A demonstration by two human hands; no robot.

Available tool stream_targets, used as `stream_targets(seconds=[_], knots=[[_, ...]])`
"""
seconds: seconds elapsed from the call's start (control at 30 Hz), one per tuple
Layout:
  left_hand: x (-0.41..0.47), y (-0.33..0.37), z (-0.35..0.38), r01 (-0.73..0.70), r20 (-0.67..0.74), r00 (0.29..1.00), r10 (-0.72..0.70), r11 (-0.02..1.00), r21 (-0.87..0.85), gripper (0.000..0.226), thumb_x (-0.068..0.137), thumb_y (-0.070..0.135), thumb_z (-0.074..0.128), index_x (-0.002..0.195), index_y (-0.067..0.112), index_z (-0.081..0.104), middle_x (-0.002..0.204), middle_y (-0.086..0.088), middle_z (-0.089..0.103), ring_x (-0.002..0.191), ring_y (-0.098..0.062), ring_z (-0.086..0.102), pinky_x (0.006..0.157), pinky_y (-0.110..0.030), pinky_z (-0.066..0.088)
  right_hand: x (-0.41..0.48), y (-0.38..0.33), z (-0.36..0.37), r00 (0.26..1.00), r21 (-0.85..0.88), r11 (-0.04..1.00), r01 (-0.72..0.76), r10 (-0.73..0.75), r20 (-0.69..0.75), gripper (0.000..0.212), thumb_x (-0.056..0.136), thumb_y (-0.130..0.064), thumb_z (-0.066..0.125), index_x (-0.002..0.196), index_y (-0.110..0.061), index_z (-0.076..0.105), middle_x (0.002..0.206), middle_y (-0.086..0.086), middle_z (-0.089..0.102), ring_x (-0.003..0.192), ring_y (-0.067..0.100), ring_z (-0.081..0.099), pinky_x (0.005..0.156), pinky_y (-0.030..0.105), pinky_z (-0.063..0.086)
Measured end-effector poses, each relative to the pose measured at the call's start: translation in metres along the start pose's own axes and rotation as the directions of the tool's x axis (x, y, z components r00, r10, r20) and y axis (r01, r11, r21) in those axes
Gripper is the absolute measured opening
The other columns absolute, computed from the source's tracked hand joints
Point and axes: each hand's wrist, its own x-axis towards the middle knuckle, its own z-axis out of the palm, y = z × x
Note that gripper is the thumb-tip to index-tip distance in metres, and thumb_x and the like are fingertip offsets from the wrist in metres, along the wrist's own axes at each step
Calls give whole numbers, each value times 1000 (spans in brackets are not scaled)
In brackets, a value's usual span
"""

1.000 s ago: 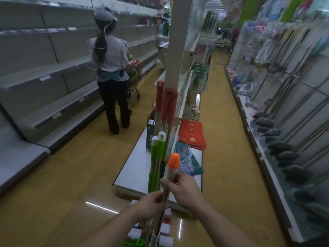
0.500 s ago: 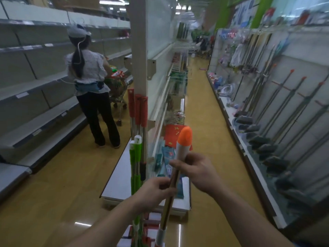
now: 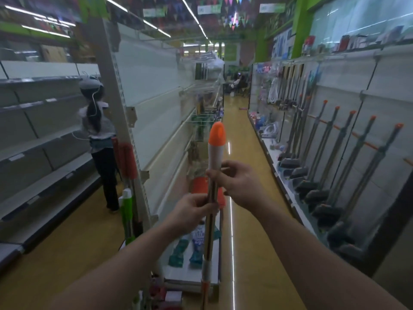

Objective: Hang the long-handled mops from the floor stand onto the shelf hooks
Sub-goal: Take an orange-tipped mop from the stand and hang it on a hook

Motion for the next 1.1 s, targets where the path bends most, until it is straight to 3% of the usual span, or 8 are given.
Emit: stream_targets(seconds=[0.1,0.17,0.23,0.33,0.57,0.77,0.93,1.1], knots=[[15,28,30,-20,-2,1000,20,1000,9,12,99,19,66,100,21,78,87,5,81,81,-8,77,68,-28,59,-2,-8,-44,1000,-52,998,29,-28,11,10,94,-33,74,100,-27,69,93,3,78,82,13,75,66,24,56],[27,47,48,-19,-1,1000,19,999,34,9,98,15,67,99,14,76,84,0,77,79,-13,76,67,-26,59,1,-13,-68,999,-93,995,44,-45,-7,7,95,-34,73,98,-31,68,86,-3,75,76,9,73,62,22,50],[42,65,63,-26,-20,999,29,991,133,7,96,21,70,94,21,77,81,3,72,80,-19,71,78,-35,57,7,-16,-91,998,-136,989,49,-53,-26,8,95,-34,73,100,-29,69,87,-3,75,82,16,74,66,27,51],[67,85,86,-41,-19,999,45,984,173,6,94,25,72,92,23,77,70,13,70,70,-12,65,75,-33,51,23,-14,-120,996,-188,981,46,-60,-69,28,95,-33,73,115,-14,74,98,5,76,92,26,74,82,40,59],[140,101,126,-89,-75,993,86,995,-39,37,98,45,64,112,13,75,109,-7,79,96,-20,73,81,-34,52,79,21,-174,986,-282,959,31,-75,-147,35,95,-42,69,121,-19,74,97,-3,74,88,17,72,76,34,58],[248,88,137,-172,-98,982,163,980,-98,24,100,34,64,113,16,74,105,-14,78,93,-19,72,73,-25,52,163,63,-214,989,-320,947,0,-47,-142,32,96,-43,68,118,-21,73,91,-7,74,81,8,72,64,21,51],[344,80,119,-157,-36,987,154,985,-79,14,97,43,66,102,32,74,99,-3,79,88,-12,74,68,-26,55,246,90,-234,991,-316,948,-22,-20,-131,34,96,-42,69,117,-16,73,96,-1,74,89,18,73,76,33,59],[432,81,102,-144,-1,989,145,987,-77,20,95,50,65,104,34,73,94,8,81,93,-11,76,79,-35,56,327,108,-254,986,-327,945,-21,-35,-165,46,94,-54,64,114,-14,74,96,5,78,90,22,75,89,51,61]])
